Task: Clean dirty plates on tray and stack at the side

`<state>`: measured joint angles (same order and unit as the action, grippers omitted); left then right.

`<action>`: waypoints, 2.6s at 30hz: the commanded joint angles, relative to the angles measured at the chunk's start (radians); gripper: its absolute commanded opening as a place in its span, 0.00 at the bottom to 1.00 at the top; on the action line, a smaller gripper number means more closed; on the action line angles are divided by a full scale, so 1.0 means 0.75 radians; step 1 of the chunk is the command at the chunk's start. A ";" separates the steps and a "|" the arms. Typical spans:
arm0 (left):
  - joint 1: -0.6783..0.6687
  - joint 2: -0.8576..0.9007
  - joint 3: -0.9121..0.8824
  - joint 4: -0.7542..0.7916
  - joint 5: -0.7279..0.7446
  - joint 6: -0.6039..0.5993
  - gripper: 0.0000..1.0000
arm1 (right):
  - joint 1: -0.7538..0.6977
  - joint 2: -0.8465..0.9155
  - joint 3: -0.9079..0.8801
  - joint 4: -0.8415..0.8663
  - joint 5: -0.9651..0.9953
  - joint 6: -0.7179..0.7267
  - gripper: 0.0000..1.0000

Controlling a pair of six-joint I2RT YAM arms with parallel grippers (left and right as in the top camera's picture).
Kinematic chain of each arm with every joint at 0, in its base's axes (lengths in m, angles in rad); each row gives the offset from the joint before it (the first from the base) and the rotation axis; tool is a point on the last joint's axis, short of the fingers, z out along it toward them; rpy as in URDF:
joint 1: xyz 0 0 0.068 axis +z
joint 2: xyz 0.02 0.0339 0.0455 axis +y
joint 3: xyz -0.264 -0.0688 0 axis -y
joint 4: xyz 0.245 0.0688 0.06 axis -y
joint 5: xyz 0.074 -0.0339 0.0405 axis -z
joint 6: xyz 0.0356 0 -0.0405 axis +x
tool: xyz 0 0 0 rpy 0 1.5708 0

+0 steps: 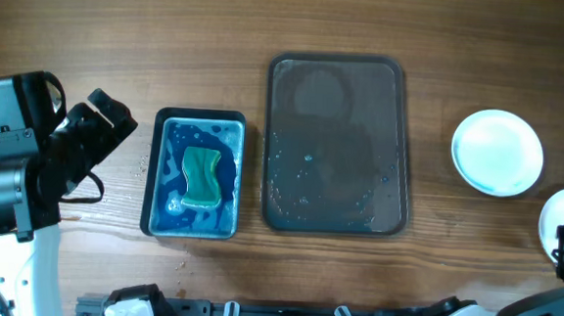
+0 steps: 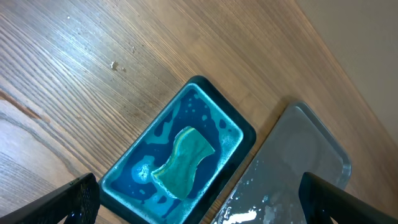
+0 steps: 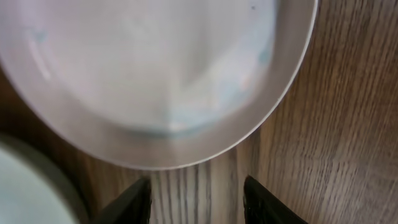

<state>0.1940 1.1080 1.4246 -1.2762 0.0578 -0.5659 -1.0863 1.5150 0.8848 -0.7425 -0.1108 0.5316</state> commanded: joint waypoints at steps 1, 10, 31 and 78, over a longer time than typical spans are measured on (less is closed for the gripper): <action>0.010 0.002 0.015 0.004 0.016 0.002 1.00 | -0.009 0.113 -0.001 0.032 0.009 0.029 0.49; 0.010 0.002 0.015 0.004 0.016 0.002 1.00 | -0.009 0.161 -0.001 0.063 0.196 0.028 0.49; 0.010 0.002 0.015 0.004 0.016 0.002 1.00 | -0.009 0.167 -0.038 0.042 0.309 0.063 0.26; 0.010 0.002 0.015 0.004 0.016 0.002 1.00 | 0.613 -0.396 0.016 0.188 0.038 -0.055 0.04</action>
<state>0.1940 1.1080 1.4246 -1.2766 0.0578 -0.5659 -0.6994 1.1751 0.8928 -0.6746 -0.1616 0.4992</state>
